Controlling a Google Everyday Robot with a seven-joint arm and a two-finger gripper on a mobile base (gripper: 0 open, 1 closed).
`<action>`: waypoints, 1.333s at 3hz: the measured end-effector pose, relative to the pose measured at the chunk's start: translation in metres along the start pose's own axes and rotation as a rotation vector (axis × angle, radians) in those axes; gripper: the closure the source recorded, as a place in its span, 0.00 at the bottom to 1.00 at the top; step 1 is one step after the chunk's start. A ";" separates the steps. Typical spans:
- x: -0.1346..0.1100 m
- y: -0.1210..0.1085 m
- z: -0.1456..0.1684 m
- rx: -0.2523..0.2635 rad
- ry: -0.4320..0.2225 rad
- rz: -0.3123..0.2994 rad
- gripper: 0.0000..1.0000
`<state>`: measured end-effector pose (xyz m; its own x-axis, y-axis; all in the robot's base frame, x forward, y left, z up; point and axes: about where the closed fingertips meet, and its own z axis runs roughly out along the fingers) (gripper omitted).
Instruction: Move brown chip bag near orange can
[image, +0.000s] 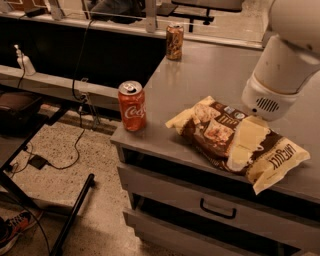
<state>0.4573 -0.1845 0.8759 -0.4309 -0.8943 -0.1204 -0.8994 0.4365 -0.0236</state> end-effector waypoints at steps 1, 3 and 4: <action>-0.002 0.003 0.027 -0.035 0.026 0.050 0.00; -0.003 0.004 0.035 -0.041 0.031 0.068 0.15; -0.004 0.004 0.035 -0.038 0.029 0.068 0.30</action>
Offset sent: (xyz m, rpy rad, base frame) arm 0.0002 0.0053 -0.0239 -0.0043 0.0429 -0.0416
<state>0.4582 -0.1759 0.8411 -0.4925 -0.8655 -0.0919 -0.8699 0.4928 0.0211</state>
